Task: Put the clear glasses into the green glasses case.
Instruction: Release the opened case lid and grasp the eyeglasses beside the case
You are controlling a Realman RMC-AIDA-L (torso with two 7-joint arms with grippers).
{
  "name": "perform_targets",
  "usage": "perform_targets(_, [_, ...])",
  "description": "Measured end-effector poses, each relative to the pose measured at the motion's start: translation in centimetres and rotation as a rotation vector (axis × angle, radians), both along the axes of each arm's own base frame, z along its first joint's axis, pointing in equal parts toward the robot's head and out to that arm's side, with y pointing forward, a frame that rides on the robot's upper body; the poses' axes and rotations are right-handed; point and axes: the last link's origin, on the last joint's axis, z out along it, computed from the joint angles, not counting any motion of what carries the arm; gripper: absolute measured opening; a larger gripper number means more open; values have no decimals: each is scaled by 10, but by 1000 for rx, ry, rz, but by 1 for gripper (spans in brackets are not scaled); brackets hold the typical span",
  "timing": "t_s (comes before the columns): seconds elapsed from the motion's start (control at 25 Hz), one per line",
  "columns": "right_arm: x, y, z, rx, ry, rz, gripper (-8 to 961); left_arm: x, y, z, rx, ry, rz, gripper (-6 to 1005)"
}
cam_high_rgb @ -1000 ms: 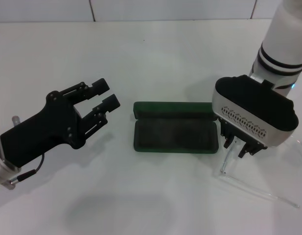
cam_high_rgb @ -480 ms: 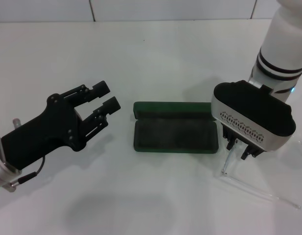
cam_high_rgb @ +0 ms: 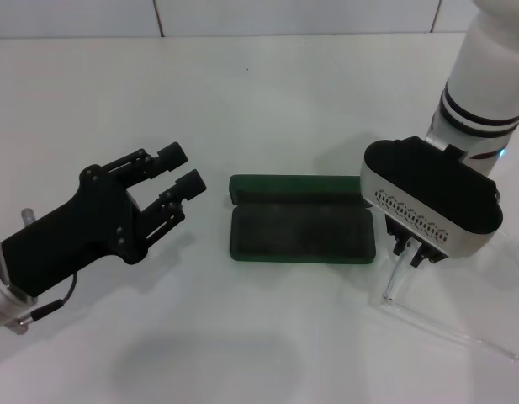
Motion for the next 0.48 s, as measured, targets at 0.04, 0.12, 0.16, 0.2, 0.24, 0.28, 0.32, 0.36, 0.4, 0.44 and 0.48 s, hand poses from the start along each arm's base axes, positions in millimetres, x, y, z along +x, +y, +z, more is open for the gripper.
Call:
perform_targets(0.04, [0, 0, 0, 5, -3, 0, 205, 0, 0, 0, -1, -1, 1, 410])
perform_targets(0.12, [1, 1, 1, 12, -9, -2, 199, -1, -1, -1, 1, -1, 2, 410])
perform_targets(0.16, [2, 1, 1, 15, -10, -4, 196, -1, -1, -1, 3, 0, 2, 410])
perform_targets(0.2, [2, 1, 1, 18, -12, -7, 194, -1, -2, -1, 4, 1, 2, 410])
perform_targets(0.24, [3, 1, 1, 23, -13, -13, 192, -1, -2, -1, 4, 1, 2, 410])
perform_targets(0.28, [3, 1, 1, 26, -14, -17, 191, -1, -2, -1, 4, 1, 2, 410])
perform_targets(0.32, [3, 1, 0, 29, -15, -20, 189, -1, -2, -1, 3, 1, 2, 410])
perform_targets(0.36, [3, 0, 0, 31, -16, -23, 187, -1, -2, -1, 3, 1, 1, 410])
perform_targets(0.4, [4, 0, 0, 33, -15, -26, 186, -1, -2, -2, 2, 1, 1, 410])
perform_targets(0.44, [4, 0, 0, 34, -14, -28, 185, -1, -2, -2, 2, 1, 0, 410])
perform_targets(0.48, [4, 0, 0, 33, -14, -28, 183, -1, -2, -2, 1, 1, 0, 410])
